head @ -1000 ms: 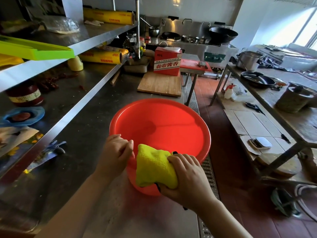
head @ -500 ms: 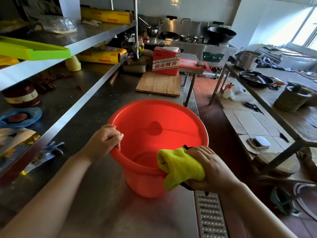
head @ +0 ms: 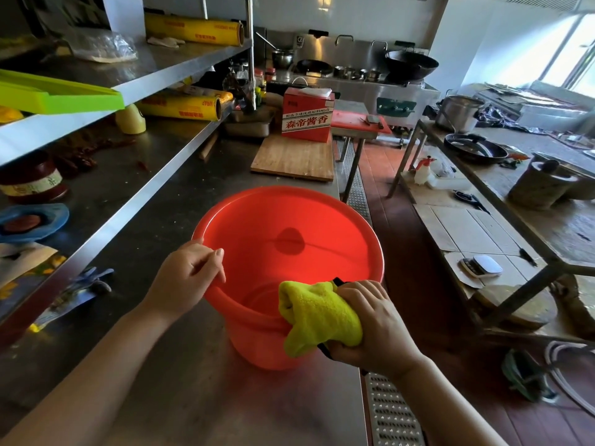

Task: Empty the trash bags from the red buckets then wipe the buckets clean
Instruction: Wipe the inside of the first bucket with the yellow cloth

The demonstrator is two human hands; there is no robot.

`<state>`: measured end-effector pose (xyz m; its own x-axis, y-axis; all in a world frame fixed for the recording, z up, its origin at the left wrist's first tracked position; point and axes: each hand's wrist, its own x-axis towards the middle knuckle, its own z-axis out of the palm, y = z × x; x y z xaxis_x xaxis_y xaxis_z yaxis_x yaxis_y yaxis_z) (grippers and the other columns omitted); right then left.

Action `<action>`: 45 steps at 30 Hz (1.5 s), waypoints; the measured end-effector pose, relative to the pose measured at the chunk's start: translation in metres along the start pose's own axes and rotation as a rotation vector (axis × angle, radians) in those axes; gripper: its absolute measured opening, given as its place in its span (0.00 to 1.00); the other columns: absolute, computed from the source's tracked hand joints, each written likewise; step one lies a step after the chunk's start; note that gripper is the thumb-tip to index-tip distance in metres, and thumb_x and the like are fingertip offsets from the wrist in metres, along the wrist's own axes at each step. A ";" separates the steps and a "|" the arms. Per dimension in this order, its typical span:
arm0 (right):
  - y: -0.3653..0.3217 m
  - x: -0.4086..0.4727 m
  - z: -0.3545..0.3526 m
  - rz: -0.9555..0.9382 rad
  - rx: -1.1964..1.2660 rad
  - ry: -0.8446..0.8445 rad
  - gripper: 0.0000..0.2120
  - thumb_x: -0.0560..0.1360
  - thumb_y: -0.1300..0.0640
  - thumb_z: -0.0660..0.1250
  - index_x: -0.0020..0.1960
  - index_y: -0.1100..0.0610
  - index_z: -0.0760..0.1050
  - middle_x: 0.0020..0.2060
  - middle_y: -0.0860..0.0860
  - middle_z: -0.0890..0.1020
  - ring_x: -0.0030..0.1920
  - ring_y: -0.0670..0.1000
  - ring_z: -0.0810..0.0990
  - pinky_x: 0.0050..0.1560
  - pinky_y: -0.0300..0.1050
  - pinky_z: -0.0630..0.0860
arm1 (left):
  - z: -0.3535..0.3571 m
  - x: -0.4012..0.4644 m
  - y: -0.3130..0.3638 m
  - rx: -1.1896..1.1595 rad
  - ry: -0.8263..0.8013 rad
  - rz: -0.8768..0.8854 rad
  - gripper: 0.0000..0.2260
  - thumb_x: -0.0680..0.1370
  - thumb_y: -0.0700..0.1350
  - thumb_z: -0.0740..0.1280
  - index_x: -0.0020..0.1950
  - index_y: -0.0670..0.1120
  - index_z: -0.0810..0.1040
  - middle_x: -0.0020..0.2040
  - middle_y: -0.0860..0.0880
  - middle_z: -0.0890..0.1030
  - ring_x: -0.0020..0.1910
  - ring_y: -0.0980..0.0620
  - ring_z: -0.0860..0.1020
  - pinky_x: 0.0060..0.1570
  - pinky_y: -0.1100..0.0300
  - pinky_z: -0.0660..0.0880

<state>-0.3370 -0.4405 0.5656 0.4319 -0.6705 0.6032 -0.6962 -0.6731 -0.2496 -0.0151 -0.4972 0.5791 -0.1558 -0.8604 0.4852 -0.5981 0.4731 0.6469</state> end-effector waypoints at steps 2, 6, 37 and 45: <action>-0.008 0.002 0.005 0.026 -0.017 0.021 0.30 0.60 0.44 0.78 0.56 0.54 0.72 0.49 0.50 0.80 0.49 0.53 0.78 0.54 0.47 0.72 | 0.008 -0.010 0.013 0.042 -0.008 0.021 0.22 0.81 0.56 0.55 0.31 0.51 0.77 0.31 0.52 0.80 0.39 0.55 0.80 0.70 0.68 0.58; -0.026 0.005 0.017 0.091 -0.046 0.032 0.28 0.61 0.41 0.75 0.55 0.53 0.71 0.48 0.49 0.80 0.49 0.53 0.78 0.53 0.50 0.73 | 0.022 -0.024 0.027 0.131 0.017 0.013 0.21 0.81 0.55 0.54 0.31 0.51 0.75 0.31 0.54 0.78 0.38 0.56 0.79 0.70 0.60 0.58; 0.019 0.007 -0.006 -0.105 -0.040 -0.099 0.35 0.62 0.43 0.78 0.62 0.55 0.69 0.56 0.52 0.80 0.57 0.54 0.77 0.60 0.48 0.73 | 0.014 0.002 -0.010 0.075 -0.053 0.100 0.22 0.80 0.52 0.55 0.28 0.52 0.74 0.27 0.54 0.75 0.36 0.56 0.78 0.68 0.55 0.61; 0.054 0.006 -0.014 -0.077 -0.016 -0.134 0.38 0.59 0.46 0.82 0.63 0.54 0.69 0.60 0.52 0.79 0.61 0.55 0.77 0.63 0.53 0.73 | 0.013 0.010 -0.014 0.063 -0.083 0.087 0.21 0.79 0.52 0.56 0.28 0.51 0.74 0.26 0.53 0.75 0.34 0.54 0.77 0.69 0.56 0.60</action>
<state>-0.3800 -0.4763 0.5662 0.5559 -0.6537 0.5135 -0.6668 -0.7195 -0.1941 -0.0179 -0.5149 0.5671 -0.2722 -0.8305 0.4860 -0.6272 0.5361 0.5649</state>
